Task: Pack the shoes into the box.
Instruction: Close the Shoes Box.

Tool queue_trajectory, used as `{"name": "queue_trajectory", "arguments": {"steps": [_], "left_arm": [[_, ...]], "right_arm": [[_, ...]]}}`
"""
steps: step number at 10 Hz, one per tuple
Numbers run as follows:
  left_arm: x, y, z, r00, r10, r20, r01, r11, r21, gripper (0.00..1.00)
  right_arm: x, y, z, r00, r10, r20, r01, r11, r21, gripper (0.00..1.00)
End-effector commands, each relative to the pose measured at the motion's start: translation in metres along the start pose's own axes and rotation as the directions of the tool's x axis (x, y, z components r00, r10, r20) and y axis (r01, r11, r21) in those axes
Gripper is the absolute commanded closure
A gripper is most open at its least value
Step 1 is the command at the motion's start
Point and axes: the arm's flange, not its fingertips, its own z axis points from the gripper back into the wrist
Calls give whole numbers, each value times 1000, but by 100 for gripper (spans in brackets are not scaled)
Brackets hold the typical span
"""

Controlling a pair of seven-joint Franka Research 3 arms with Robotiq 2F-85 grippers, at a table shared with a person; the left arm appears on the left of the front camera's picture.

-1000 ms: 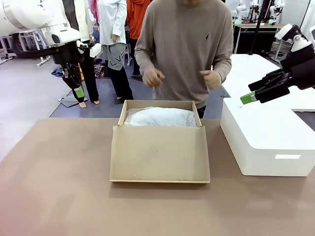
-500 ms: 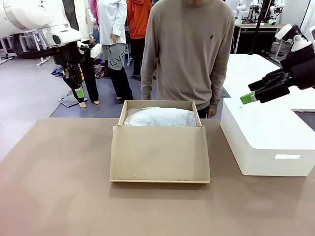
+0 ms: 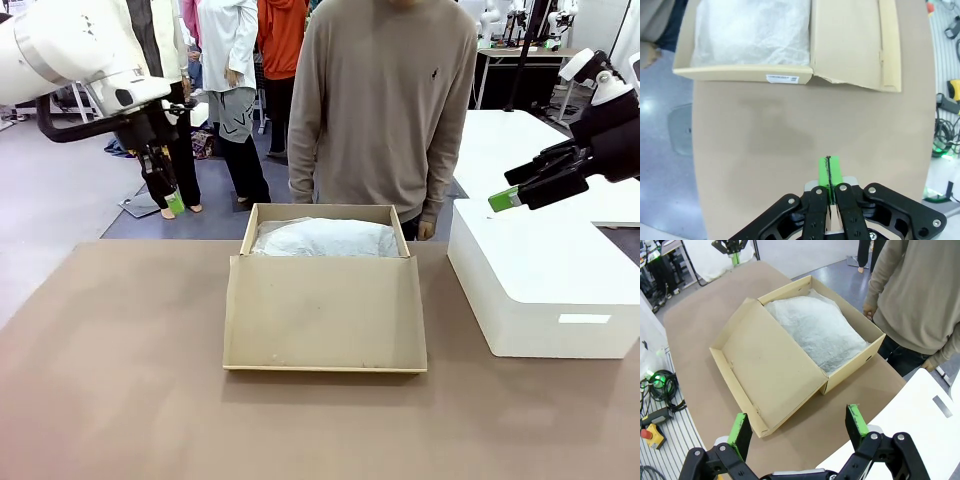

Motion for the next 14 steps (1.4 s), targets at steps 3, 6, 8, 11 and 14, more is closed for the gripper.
{"name": "queue_trajectory", "arguments": {"steps": [3, 6, 8, 11, 14], "left_arm": [[-13, -5, -29, 997, 60, 44, -57, 997, -56, 100], [-11, -2, -31, 999, 41, 14, -40, 997, -65, 100], [-11, -2, -31, 999, 41, 14, -40, 997, -65, 100], [-13, 5, -38, 999, 39, 24, -37, 995, -95, 100], [-32, 18, -67, 988, 65, 138, -37, 980, -195, 100]], "right_arm": [[0, -2, -1, 1000, 13, 17, -13, 1000, 12, 0], [0, -2, -1, 1000, 13, 17, -13, 1000, 12, 0], [0, -2, -1, 1000, 13, 17, -13, 1000, 12, 0], [0, -2, -1, 1000, 13, 17, -13, 1000, 12, 0], [0, -2, -1, 1000, 13, 17, -13, 1000, 12, 0]]}}
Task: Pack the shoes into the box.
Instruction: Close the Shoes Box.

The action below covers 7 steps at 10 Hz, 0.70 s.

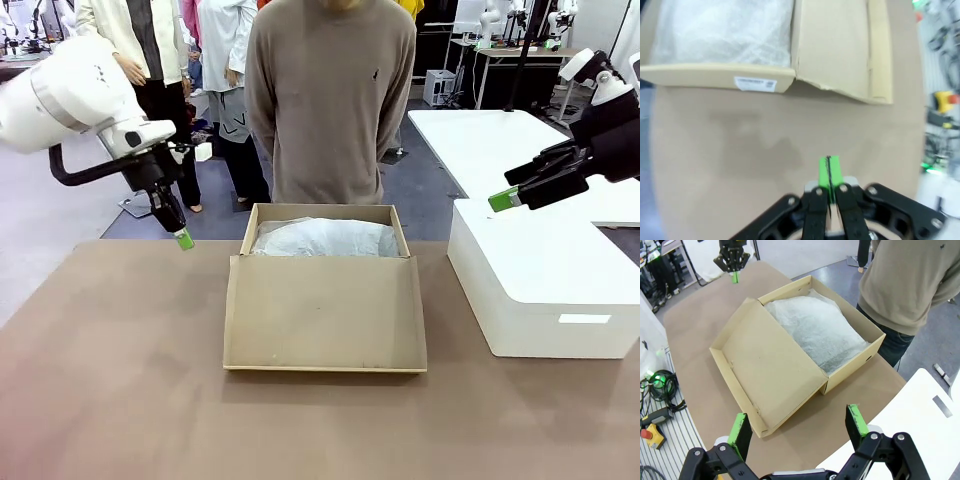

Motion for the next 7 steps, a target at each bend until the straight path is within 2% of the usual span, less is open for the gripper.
{"name": "queue_trajectory", "arguments": {"steps": [1, 7], "left_arm": [[-14, 8, -14, 996, 4, 93, 2, 998, -69, 100], [-34, 15, -70, 983, 11, 185, 13, 992, -129, 100]], "right_arm": [[0, -2, -1, 1000, 13, 17, -13, 1000, 12, 0], [0, -2, -1, 1000, 13, 17, -13, 1000, 12, 0]]}}
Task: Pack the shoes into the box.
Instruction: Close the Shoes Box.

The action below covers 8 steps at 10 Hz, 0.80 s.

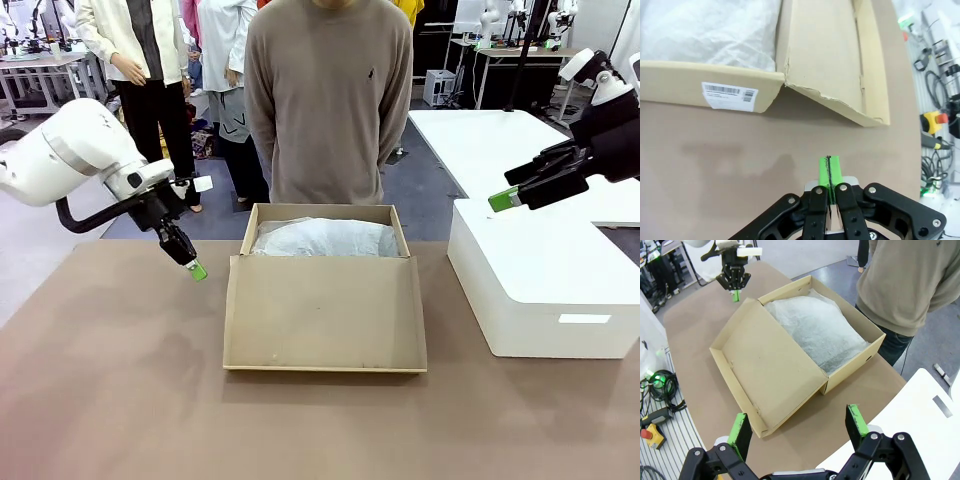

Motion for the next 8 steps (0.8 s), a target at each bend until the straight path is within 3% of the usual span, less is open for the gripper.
{"name": "queue_trajectory", "arguments": {"steps": [1, 8], "left_arm": [[-5, 0, -11, 999, -14, 43, 14, 1000, -8, 100], [-3, 3, -15, 1000, 11, 12, -10, 1000, -25, 100]], "right_arm": [[0, -2, -1, 1000, 13, 17, -13, 1000, 12, 0], [0, -2, -1, 1000, 13, 17, -13, 1000, 12, 0]]}}
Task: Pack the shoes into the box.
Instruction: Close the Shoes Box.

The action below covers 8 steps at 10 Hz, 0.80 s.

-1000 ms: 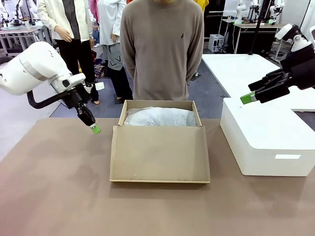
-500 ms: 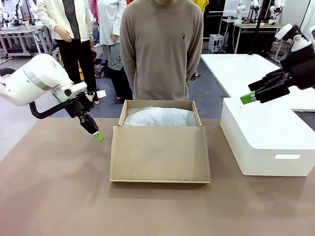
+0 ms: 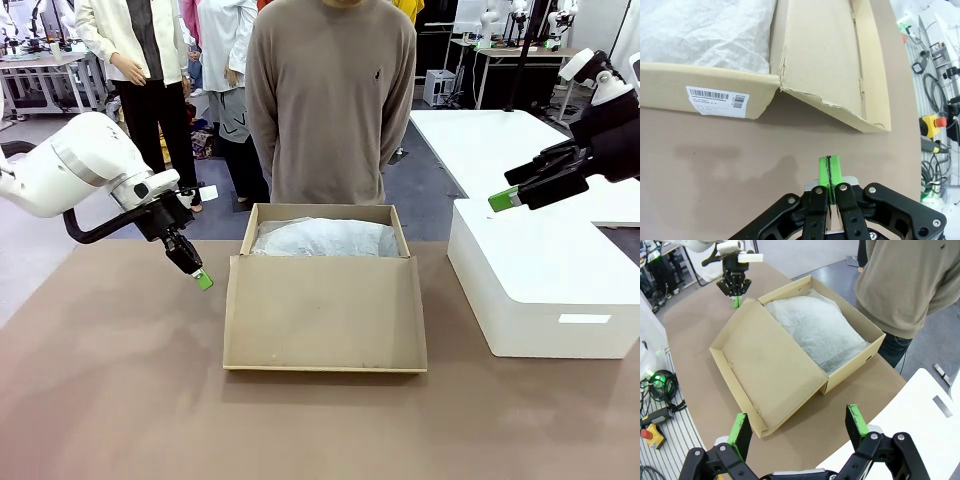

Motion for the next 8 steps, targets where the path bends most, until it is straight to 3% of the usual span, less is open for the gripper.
{"name": "queue_trajectory", "arguments": {"steps": [1, 8], "left_arm": [[-1, 0, 2, 1000, 2, 2, -2, 1000, -3, 100], [2, 22, -31, 998, -6, 56, 9, 998, -55, 100]], "right_arm": [[0, -2, -1, 1000, 13, 17, -13, 1000, 12, 0], [0, -2, -1, 1000, 13, 17, -13, 1000, 12, 0]]}}
